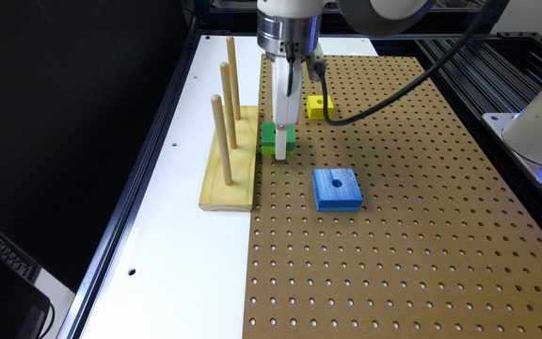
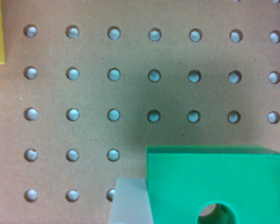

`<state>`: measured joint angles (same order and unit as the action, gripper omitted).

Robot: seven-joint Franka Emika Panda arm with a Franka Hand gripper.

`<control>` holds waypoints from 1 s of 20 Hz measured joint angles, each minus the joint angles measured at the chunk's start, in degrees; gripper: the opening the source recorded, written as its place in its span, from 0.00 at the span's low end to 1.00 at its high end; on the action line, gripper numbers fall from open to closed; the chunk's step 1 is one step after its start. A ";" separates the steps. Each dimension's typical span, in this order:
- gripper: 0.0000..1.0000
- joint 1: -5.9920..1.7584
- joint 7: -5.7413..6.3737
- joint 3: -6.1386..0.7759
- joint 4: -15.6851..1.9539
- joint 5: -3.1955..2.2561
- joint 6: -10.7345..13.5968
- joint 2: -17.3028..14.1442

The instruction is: Pick up green block.

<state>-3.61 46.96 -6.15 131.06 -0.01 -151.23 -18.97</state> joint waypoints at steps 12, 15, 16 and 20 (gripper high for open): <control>0.00 0.01 0.03 -0.07 0.18 0.00 5.26 5.39; 0.00 0.01 0.03 -0.08 0.26 0.00 5.82 5.90; 0.00 0.01 0.03 -0.08 0.25 0.00 5.82 6.00; 0.00 0.01 0.07 -0.13 0.15 0.02 9.14 9.76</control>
<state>-3.60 47.03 -6.28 131.21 0.01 -142.08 -9.21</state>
